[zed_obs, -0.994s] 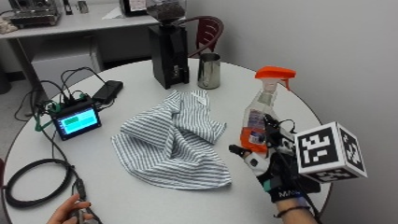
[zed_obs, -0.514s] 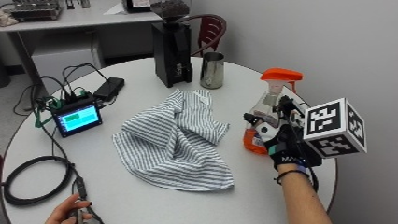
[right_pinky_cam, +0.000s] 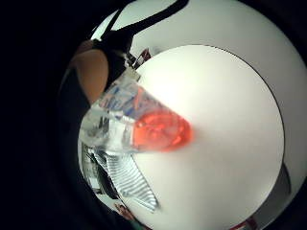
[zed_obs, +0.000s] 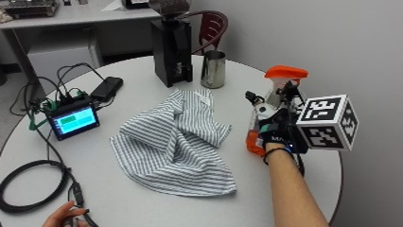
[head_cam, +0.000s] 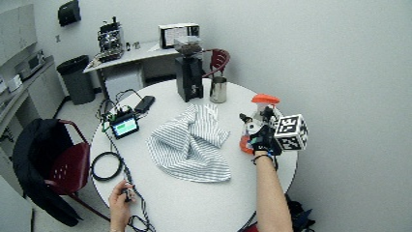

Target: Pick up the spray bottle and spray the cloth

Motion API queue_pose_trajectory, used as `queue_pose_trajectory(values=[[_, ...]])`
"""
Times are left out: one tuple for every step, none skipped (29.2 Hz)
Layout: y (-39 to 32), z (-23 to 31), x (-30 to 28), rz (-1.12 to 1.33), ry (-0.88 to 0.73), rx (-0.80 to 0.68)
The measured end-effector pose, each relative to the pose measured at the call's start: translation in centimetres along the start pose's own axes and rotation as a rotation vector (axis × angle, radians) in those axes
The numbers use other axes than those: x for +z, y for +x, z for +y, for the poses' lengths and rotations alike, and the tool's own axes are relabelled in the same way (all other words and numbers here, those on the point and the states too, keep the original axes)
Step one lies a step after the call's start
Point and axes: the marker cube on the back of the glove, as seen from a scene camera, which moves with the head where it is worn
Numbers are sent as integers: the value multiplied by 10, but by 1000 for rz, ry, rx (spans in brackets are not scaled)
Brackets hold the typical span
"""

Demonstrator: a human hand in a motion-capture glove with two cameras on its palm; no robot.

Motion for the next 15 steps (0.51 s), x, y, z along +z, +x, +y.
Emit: queue_pose_trajectory(values=[[-1,-2,1,-6,17,9],[-1,-4,1,-8,32,17],[-1,-7,0,-7,46,24],[0,-9,-1,-4,59,30],[2,-11,-2,-2,71,35],[4,-13,-4,-2,83,38],[7,-15,-6,-6,93,41],[9,-16,-8,-14,101,42],[11,-17,-10,-28,107,42],[13,-18,-11,-47,111,40],[15,-19,-13,-71,115,39],[16,-19,-14,-99,117,36],[16,-20,-14,-130,119,34],[16,-20,-15,-160,119,31],[16,-21,-15,-188,118,27]])
